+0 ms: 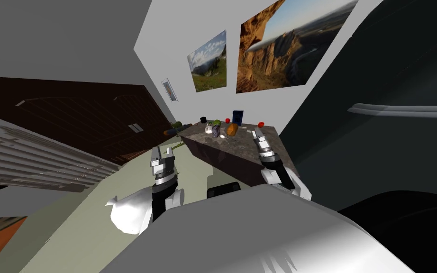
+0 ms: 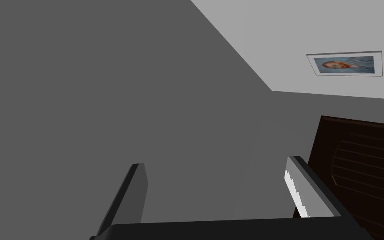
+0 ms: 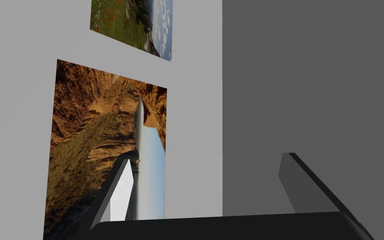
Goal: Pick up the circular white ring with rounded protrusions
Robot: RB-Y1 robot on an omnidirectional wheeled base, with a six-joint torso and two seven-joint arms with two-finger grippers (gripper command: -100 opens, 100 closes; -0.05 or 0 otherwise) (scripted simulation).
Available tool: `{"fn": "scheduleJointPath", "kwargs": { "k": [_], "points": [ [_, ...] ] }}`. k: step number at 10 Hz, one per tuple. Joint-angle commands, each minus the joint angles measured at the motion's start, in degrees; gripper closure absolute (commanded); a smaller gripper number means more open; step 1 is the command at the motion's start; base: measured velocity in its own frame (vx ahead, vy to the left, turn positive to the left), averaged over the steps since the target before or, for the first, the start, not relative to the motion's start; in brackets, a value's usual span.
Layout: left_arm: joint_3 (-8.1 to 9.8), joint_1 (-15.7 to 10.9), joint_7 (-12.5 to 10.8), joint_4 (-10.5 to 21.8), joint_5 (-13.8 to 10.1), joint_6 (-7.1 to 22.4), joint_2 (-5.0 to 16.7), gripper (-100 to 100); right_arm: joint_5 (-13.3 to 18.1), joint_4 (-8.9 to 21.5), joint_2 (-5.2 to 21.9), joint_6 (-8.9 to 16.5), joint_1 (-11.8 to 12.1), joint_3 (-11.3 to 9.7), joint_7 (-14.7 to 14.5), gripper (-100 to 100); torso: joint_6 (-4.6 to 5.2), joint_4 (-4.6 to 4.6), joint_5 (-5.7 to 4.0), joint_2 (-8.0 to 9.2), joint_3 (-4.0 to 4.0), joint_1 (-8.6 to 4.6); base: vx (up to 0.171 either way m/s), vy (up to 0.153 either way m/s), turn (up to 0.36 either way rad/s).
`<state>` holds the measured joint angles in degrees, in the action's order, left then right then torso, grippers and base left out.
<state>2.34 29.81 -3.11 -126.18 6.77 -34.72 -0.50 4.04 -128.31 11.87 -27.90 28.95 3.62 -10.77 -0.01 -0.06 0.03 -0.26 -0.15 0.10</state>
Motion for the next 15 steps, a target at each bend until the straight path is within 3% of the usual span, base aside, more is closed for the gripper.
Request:
{"fn": "scheduleJointPath", "kwargs": {
  "k": [1, 5, 6, 10, 11, 15],
  "points": [
    [0.00, 0.0, 0.0, 0.0, 0.0, 0.0, 0.0, 0, 0.7, 1.9, 2.8, 0.0, 0.8, 0.6, -0.6, -100, 0.00, 0.00, 0.00, 0.00, 0.00, 0.00, 0.080, 0.030, 0.186],
    [0.00, 0.0, 0.0, 0.0, 0.0, 0.0, 0.0, 0, 2.6, 7.2, 9.7, -0.3, 3.4, 2.3, -2.4, -100, 0.00, -0.03, 0.01, -0.12, -0.07, 0.05, 0.098, 0.033, 0.185],
    [0.00, 0.0, 0.0, 0.0, 0.0, 0.0, 0.0, 0, 2.6, 7.2, 10.3, -0.3, 3.4, 2.3, -2.4, -100, 0.01, -0.03, 0.01, -0.11, -0.07, 0.03, 0.061, 0.016, 0.066],
    [0.00, 0.0, 0.0, 0.0, 0.0, 0.0, 0.0, 0, 4.8, 13.1, 18.2, -0.2, 6.5, 3.9, -4.2, -100, 0.00, -0.01, 0.01, -0.06, -0.04, 0.04, 0.080, 0.032, 0.190],
    [0.00, 0.0, 0.0, 0.0, 0.0, 0.0, 0.0, 0, 4.8, 13.1, 18.8, -0.2, 6.5, 3.9, -4.2, -100, 0.01, -0.03, 0.02, -0.12, -0.07, 0.10, 0.068, 0.026, 0.059],
    [0.01, 0.0, 0.0, 0.0, 0.0, 0.0, 0.0, 0, 6.4, 17.9, 25.5, 0.3, 9.2, 4.8, -5.3, -100, 0.04, 0.02, 0.01, 0.09, 0.04, 0.03, 0.047, 0.026, 0.117]
  ]
}}
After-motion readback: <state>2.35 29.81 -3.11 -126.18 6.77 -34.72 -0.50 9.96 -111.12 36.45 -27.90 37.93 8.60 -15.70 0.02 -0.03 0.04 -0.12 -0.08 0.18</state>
